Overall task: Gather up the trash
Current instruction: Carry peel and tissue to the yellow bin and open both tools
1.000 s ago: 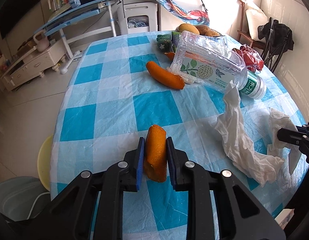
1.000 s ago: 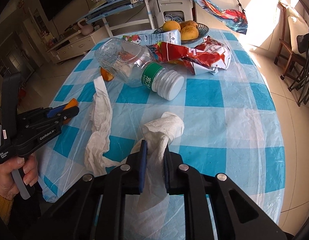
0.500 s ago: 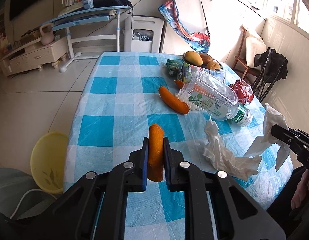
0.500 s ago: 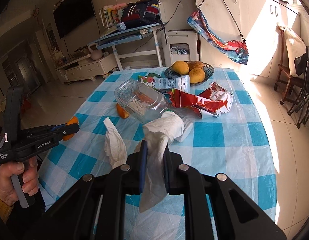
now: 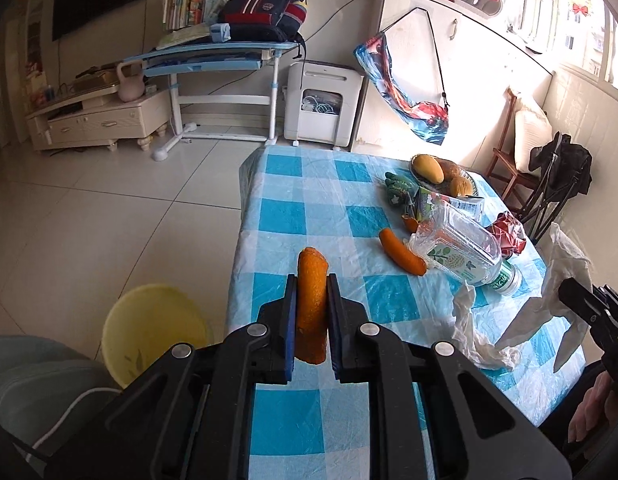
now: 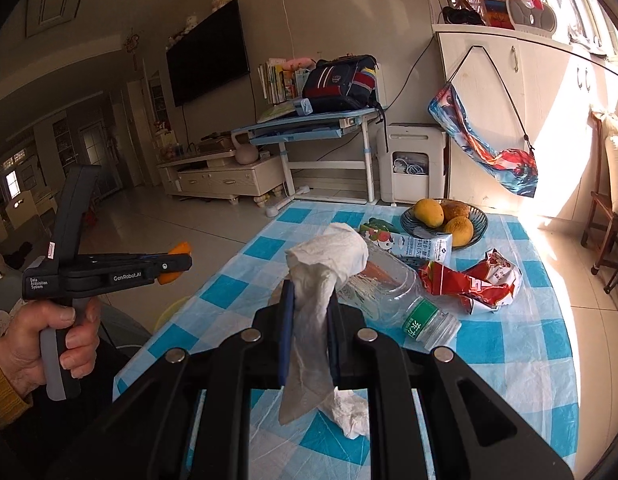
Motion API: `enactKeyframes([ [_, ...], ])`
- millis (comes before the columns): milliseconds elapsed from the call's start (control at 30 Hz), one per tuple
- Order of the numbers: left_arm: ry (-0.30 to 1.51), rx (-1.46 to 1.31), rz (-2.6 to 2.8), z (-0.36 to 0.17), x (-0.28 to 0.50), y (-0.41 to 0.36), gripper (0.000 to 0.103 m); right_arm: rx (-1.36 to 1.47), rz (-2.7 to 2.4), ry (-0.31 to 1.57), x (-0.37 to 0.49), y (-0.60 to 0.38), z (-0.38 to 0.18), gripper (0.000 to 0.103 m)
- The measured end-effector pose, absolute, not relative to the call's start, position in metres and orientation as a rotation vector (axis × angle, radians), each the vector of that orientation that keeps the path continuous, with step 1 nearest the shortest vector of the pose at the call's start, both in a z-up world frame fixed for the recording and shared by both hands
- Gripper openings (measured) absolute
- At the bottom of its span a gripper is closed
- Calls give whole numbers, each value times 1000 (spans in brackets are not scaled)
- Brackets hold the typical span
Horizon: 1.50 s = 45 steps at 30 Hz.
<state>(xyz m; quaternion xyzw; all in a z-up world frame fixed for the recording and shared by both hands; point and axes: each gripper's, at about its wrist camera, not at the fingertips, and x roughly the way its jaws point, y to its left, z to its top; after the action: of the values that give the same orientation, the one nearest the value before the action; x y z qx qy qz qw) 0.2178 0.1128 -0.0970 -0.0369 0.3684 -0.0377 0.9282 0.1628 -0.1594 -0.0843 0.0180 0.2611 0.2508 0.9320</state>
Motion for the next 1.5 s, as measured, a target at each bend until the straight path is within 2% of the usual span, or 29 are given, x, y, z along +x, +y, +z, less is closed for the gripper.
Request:
enactKeyframes([
  [133,720,-86,-3,-82,215,154,14,27,595,526,165,-124,-80,15],
  [333,767,-323,120,-102,209,227,14,59,695,537,172,-63,-82,15],
  [633,779,-321,171,-97,223,258,14,13,792,578,188,22,-80,16],
  [867,832,-424,225,-114,240,310,14,-67,817,640,214,69,-90,16],
  [1500,919,-510,312,-147,254,341,14,-165,816,825,256,155,-134,16],
])
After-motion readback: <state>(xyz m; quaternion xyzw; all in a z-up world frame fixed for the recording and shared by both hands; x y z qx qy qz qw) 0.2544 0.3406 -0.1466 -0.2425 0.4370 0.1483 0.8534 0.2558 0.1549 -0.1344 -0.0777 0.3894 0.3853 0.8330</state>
